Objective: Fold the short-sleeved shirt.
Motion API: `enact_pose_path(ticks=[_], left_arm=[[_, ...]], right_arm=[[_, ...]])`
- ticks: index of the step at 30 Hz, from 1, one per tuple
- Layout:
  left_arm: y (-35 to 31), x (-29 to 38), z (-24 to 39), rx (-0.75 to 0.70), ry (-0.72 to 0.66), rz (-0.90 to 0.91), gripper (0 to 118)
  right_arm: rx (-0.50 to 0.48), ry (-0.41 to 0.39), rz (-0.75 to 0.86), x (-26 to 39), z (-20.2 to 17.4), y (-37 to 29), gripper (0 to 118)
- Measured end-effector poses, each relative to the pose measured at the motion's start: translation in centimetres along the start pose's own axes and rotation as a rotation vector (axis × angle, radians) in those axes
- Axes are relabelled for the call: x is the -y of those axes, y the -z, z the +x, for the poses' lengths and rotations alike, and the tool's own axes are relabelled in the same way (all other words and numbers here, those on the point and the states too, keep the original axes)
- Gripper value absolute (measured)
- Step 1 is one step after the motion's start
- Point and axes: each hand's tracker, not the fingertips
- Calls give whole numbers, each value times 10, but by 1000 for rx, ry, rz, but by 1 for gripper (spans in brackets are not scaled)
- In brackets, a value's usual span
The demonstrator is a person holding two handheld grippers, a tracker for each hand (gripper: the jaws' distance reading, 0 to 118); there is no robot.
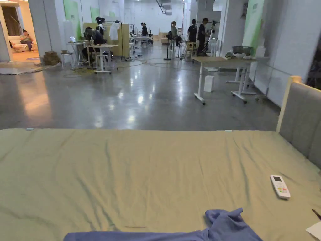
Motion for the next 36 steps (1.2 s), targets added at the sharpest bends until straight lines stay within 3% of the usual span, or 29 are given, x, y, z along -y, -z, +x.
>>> enact_pose_path(ticks=[4,9,13,17,18,20,23,25,36], left_arm=[[-61,-50,33,29,45,243,70],[-123,-95,95,65,165,515,73],[-142,-109,139,130,205,574,72],[-146,-104,160,137,220,576,50],[-147,-102,164,141,218,580,50],[-145,-94,159,141,202,584,18],[-146,-88,152,159,173,536,4],[-145,-84,146,138,164,516,0],[-140,-82,126,120,130,453,0]], right_arm=[[31,-59,168,-41,-19,-46,68],[-80,-107,379,-81,-65,-103,68],[-146,-183,454,-93,-104,-127,67],[-179,-260,534,-92,-127,-137,51],[-181,-244,516,-91,-128,-137,51],[-204,-210,488,-85,-128,-137,34],[-194,-207,489,-81,-129,-138,2],[-190,-215,473,-78,-127,-137,0],[-196,-196,434,-76,-130,-129,0]])
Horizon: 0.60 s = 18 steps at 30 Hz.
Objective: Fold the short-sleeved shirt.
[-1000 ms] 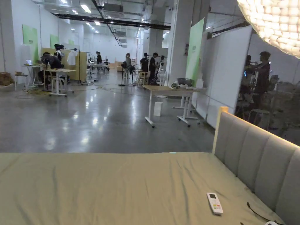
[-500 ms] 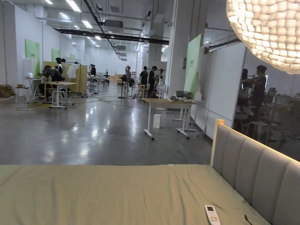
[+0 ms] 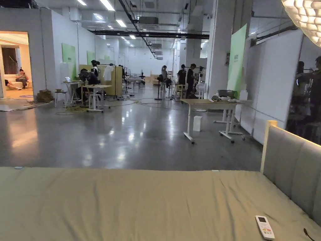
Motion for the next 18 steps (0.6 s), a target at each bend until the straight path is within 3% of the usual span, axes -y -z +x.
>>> enact_pose_path(ticks=[8,10,15,16,18], left_arm=[[17,3,-11,29,16,-60,0],[27,8,-21,-35,33,-106,0],[73,19,-61,-20,-121,-191,2],[88,23,-69,-25,-139,-214,11],[127,31,-84,-6,-155,-321,49]], right_arm=[[-8,7,-32,8,-2,6,0],[-7,18,-55,15,-1,9,0],[-7,75,-164,38,4,24,0],[-5,67,-152,41,5,28,0],[-7,106,-201,52,8,33,0]])
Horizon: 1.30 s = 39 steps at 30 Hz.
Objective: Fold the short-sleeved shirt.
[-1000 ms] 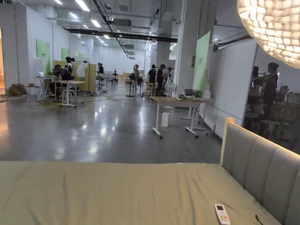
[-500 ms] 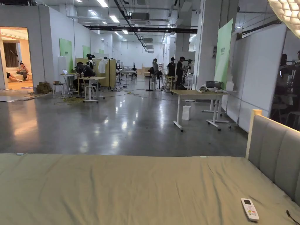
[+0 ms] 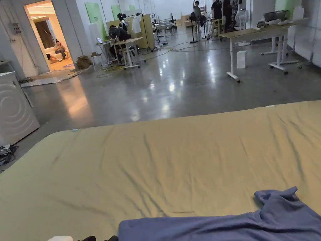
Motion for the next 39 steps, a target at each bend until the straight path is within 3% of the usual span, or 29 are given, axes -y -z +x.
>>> enact_pose_path(ticks=[1,2,10,16,20,22,24,25,27,28,30,33,35,36,37,38,39], left_arm=[[22,-2,-8,1,-13,-41,64],[38,-3,-14,-4,-16,-62,69],[224,-3,-58,-76,-68,-347,69],[294,16,-75,-157,-141,-434,67],[301,20,-69,-225,-157,-410,58],[303,22,-60,-235,-65,-438,52],[304,18,-57,-235,-62,-443,51],[303,15,-56,-226,-77,-447,45],[303,13,-49,-202,-66,-462,15],[308,15,-45,-192,-45,-482,9],[316,17,-41,-202,13,-533,8],[326,14,-49,-195,-40,-575,8],[329,14,-48,-197,-38,-586,7],[332,14,-48,-202,-39,-591,7],[333,13,-47,-208,-26,-601,7],[335,12,-45,-210,-5,-611,7],[337,11,-43,-214,25,-629,7]], right_arm=[[2,7,-14,3,2,3,0],[5,9,-25,6,3,6,0],[61,46,-146,33,23,27,0],[104,57,-197,42,35,31,0],[113,90,-195,46,39,31,0],[96,111,-213,50,41,34,0],[90,110,-222,52,40,37,0],[87,103,-227,51,38,39,0],[87,92,-228,50,37,41,0],[85,89,-227,48,38,43,0],[76,72,-222,42,41,50,0],[67,52,-189,19,58,71,0],[34,94,-177,-1,80,99,2],[7,124,-177,-10,91,115,13],[-19,143,-209,-21,105,138,36],[-29,150,-257,-29,116,159,71],[-19,151,-310,-38,128,188,86]])
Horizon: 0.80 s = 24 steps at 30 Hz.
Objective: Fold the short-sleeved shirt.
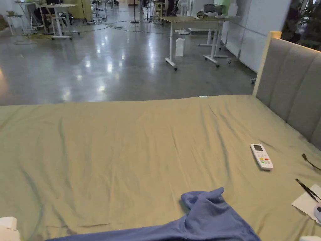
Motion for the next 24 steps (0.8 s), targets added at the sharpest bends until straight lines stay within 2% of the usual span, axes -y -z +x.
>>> enact_pose_path(ticks=[1,3,7,8,10,11,12,14,15,16,17,19,21,23,24], left_arm=[[1,-2,3,-9,23,-12,7],[2,-6,5,-13,47,-29,7],[-4,-7,6,1,58,-46,7],[-6,-6,6,9,52,-48,7],[-7,-5,4,24,49,-50,7],[-8,-5,4,29,51,-48,7],[-10,-3,4,31,53,-41,7],[-11,0,5,28,71,-24,7],[-12,1,6,26,67,-21,7],[-12,1,6,23,62,-17,7],[-12,1,6,22,66,-12,7],[-18,4,4,43,101,15,7],[-31,5,-8,99,194,63,6],[-58,10,-17,94,194,136,6],[-71,15,-21,108,161,183,6]], right_arm=[[2,-3,-31,-15,9,20,91],[13,3,-75,-40,29,60,85],[132,-38,-231,-69,52,131,84],[164,-49,-272,-70,56,146,80],[196,-91,-360,-66,62,169,63],[197,-117,-401,-64,61,178,59],[207,-161,-437,-60,57,185,59],[224,-248,-391,-59,45,183,58],[220,-252,-404,-62,43,182,58],[201,-253,-403,-64,42,181,53],[184,-255,-402,-65,42,180,40],[162,-233,-405,-65,40,176,5],[130,-208,-387,-64,43,167,1],[117,-187,-336,-63,43,150,1],[121,-206,-276,-62,42,130,1]])
